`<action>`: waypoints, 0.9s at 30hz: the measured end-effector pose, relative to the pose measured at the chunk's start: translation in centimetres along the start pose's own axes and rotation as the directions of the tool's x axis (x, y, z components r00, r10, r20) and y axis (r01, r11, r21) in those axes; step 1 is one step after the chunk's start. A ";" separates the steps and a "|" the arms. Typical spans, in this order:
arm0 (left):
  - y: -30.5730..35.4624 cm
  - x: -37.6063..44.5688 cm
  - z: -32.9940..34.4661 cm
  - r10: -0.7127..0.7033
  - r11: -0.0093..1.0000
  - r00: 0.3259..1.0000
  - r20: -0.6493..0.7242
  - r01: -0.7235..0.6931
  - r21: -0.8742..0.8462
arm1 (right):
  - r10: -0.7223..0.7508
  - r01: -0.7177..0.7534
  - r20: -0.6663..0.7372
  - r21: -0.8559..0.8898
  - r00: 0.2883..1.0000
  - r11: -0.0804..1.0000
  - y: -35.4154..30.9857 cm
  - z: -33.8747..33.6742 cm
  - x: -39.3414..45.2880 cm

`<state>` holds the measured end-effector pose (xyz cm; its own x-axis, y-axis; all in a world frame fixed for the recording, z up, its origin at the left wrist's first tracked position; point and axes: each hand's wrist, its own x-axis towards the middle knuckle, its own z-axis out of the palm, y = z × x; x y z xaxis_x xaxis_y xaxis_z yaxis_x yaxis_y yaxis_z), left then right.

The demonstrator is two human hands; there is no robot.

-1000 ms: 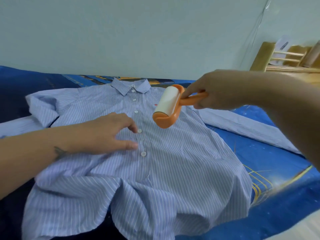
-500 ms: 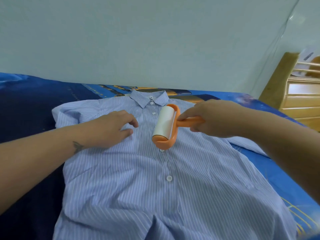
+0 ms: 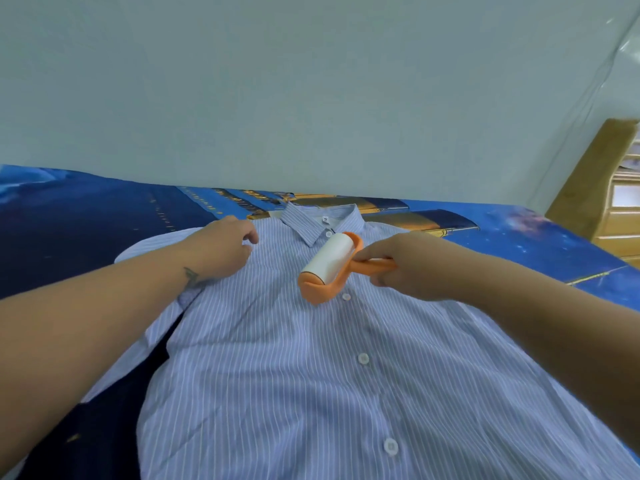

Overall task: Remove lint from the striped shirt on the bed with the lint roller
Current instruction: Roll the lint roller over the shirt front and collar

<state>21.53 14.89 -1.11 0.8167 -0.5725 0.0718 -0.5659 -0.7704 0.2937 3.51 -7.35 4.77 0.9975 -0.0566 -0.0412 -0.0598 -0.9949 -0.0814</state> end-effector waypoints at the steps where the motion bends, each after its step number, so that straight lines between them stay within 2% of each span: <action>1: -0.3 0.5 0.1 -0.014 1.000 1.000 0.004 0.014 0.008 | -0.003 0.003 0.001 0.000 1.000 1.000 -0.2 0.4 0.6; 10: -2.3 2.5 1.7 -0.074 0.992 0.996 0.056 0.068 0.108 | -0.016 0.018 0.074 -0.036 0.997 0.999 -2.0 2.7 5.0; 17: -5.9 2.8 1.4 -0.193 0.971 0.981 -0.024 0.195 0.141 | -0.068 0.065 0.084 0.032 0.994 0.997 -4.2 2.9 8.6; 27: -8.2 3.4 1.8 -0.204 0.972 0.977 -0.062 0.209 0.105 | -0.102 0.102 0.057 0.006 0.993 0.995 -7.8 2.8 13.3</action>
<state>28.70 18.76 -5.00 0.9202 -0.3853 0.0693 -0.3912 -0.8983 0.2000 17.17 -0.09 2.07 0.9947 0.0504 -0.0891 0.0422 -0.9949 -0.0915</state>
